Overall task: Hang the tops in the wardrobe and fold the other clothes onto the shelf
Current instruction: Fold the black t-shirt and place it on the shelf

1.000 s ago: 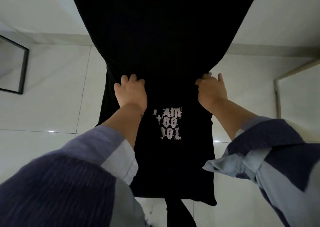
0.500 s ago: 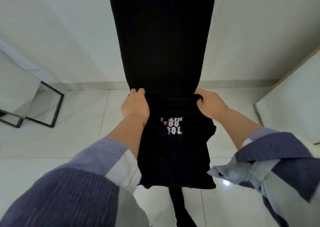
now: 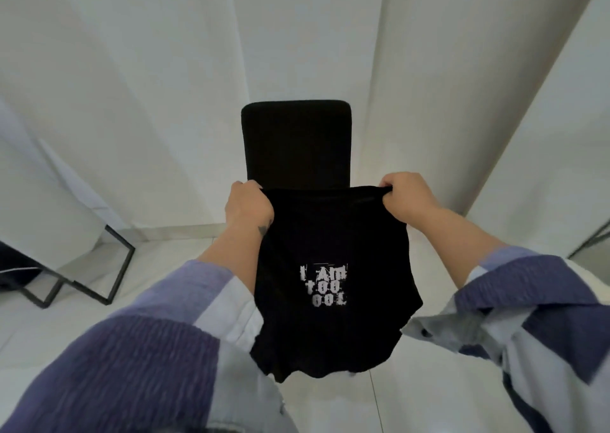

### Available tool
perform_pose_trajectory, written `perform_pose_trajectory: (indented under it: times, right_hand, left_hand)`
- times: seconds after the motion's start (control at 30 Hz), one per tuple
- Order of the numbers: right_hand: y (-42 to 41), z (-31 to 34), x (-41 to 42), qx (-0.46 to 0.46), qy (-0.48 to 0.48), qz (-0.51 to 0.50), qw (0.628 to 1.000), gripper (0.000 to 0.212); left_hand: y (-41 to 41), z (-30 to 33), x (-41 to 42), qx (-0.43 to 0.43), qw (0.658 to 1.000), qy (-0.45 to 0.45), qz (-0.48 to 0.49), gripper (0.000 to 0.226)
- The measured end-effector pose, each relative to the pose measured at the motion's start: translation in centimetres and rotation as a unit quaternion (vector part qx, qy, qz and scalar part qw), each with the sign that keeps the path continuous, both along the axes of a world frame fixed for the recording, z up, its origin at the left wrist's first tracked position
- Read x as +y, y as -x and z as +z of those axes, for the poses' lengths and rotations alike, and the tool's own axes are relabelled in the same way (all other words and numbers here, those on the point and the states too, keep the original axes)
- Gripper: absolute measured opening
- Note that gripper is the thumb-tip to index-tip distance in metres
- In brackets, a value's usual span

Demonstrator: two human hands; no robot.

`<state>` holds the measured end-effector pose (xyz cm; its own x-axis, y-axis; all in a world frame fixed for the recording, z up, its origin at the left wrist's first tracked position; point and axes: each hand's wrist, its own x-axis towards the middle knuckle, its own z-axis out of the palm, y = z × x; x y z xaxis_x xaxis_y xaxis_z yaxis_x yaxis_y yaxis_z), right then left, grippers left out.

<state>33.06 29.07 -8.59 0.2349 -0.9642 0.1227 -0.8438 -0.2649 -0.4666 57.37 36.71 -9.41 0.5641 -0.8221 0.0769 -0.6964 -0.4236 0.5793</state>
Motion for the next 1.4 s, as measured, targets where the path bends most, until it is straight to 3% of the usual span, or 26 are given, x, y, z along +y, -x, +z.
perform_pose_trajectory:
  times: [0.13, 0.23, 0.33, 0.6, 0.73, 0.87, 0.93, 1.03, 1.17, 1.3, 1.4]
  right_hand:
    - [0.7, 3.7, 1.0, 0.016, 0.037, -0.013, 0.999, 0.033]
    - [0.9, 6.2, 1.6, 0.051, 0.031, 0.002, 0.998, 0.032]
    - [1.5, 8.5, 1.8, 0.079, 0.009, -0.005, 0.997, 0.033]
    - [1.6, 13.3, 1.1, 0.001, 0.053, -0.094, 0.994, 0.031]
    - [0.5, 15.1, 1.6, -0.039, 0.067, -0.141, 0.987, 0.034]
    - [-0.1, 16.1, 2.5, -0.139, 0.012, -0.13, 0.982, 0.032]
    - [-0.4, 16.5, 3.1, -0.272, -0.085, -0.102, 0.953, 0.032]
    - [-0.8, 17.0, 4.3, -0.425, -0.222, -0.049, 0.876, 0.035]
    - [-1.0, 16.7, 4.8, -0.487, -0.268, 0.037, 0.83, 0.021]
    - [-0.8, 16.7, 5.0, -0.566, -0.292, 0.101, 0.764, 0.033]
    - [-1.5, 16.8, 4.7, -0.581, -0.298, 0.135, 0.745, 0.031]
  left_hand:
    - [0.6, 3.3, 1.2, 0.114, 0.992, 0.061, -0.004, 0.03]
    - [0.5, 5.8, 2.4, 0.221, 0.967, 0.128, 0.014, 0.019]
    - [0.5, 7.7, 3.8, 0.237, 0.96, 0.15, -0.011, 0.014]
    - [-0.3, 13.4, 6.0, 0.285, 0.938, 0.183, -0.068, 0.015]
    - [0.0, 15.5, 6.7, 0.429, 0.867, 0.241, -0.078, 0.019]
    - [0.9, 17.3, 6.9, 0.476, 0.83, 0.283, -0.068, 0.025]
    - [1.1, 17.8, 6.9, 0.486, 0.822, 0.289, -0.063, 0.025]
    - [0.8, 17.9, 6.6, 0.488, 0.82, 0.291, -0.068, 0.026]
    - [-0.1, 17.7, 6.5, 0.494, 0.814, 0.302, -0.049, 0.027]
    - [-1.1, 17.4, 6.3, 0.501, 0.813, 0.293, -0.044, 0.027]
    - [-1.0, 17.4, 5.9, 0.5, 0.816, 0.285, -0.052, 0.029]
